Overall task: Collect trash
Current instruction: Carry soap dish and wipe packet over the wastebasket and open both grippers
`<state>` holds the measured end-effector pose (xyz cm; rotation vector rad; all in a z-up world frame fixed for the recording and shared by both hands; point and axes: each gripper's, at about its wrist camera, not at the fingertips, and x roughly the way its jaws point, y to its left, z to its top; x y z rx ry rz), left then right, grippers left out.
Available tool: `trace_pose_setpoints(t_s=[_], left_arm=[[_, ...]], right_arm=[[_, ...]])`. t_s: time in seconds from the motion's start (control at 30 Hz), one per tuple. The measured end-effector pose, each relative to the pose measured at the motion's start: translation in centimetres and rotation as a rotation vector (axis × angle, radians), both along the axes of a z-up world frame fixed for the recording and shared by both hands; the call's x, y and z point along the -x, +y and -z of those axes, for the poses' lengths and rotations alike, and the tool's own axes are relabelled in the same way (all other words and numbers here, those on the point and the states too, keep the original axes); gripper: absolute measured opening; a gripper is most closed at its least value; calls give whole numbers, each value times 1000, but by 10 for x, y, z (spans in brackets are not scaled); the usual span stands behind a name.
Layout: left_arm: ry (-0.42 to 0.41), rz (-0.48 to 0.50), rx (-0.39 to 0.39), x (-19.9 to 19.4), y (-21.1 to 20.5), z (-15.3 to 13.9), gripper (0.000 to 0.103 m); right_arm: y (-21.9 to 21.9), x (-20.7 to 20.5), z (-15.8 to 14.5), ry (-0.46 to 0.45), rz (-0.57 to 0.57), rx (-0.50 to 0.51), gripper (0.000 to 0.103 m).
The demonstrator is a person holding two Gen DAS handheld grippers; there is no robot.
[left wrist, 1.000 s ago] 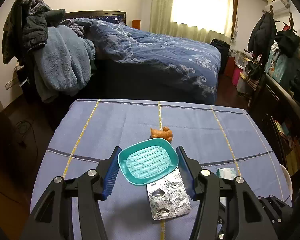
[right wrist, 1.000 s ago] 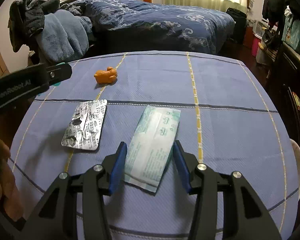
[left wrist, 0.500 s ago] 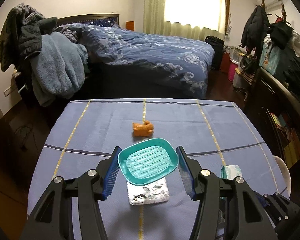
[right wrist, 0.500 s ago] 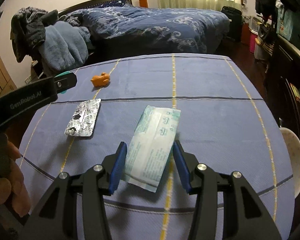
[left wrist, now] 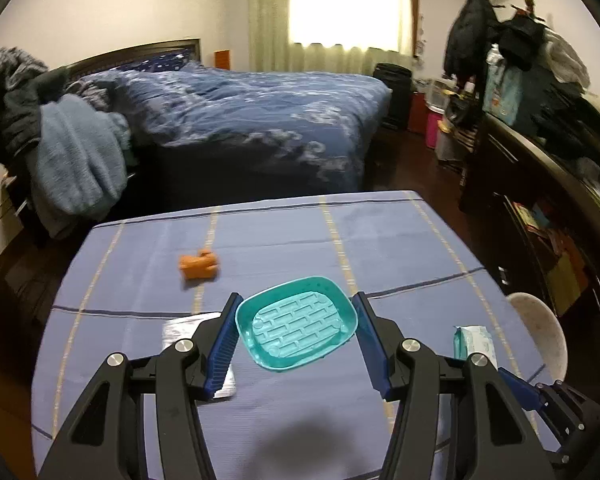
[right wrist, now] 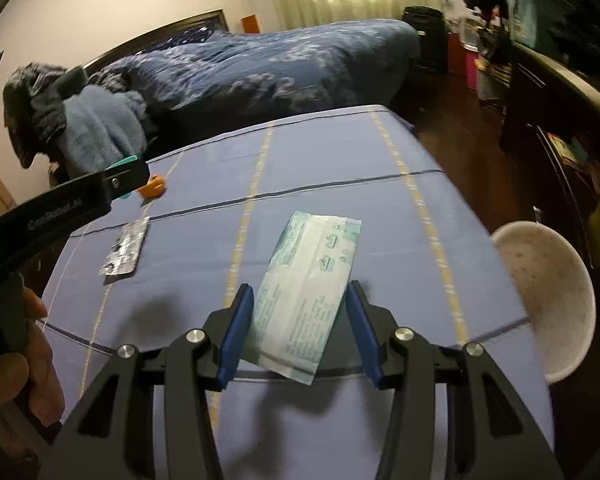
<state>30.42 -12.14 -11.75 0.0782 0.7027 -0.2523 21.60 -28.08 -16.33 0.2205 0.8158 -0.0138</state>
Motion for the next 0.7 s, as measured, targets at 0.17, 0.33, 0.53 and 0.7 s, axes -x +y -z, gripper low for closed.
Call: trace_pose_setpoints(t_s=[0.17,0.33,0.53,0.7], left_arm=[[-5,58,-15,6,-38,-2,56],[-1,126,-24,14,-78,-2,56],[6,206,-38,21,-125,0,56],[13,270,-49,28,-164,6,56]], right_arm=[[-36,15,1,-11,52,-29,49],[-69,28,2,-21,98,-62,49],[-112,45,5,-27,172,-87,49],[-148,62,11,-29,242,-100,49]])
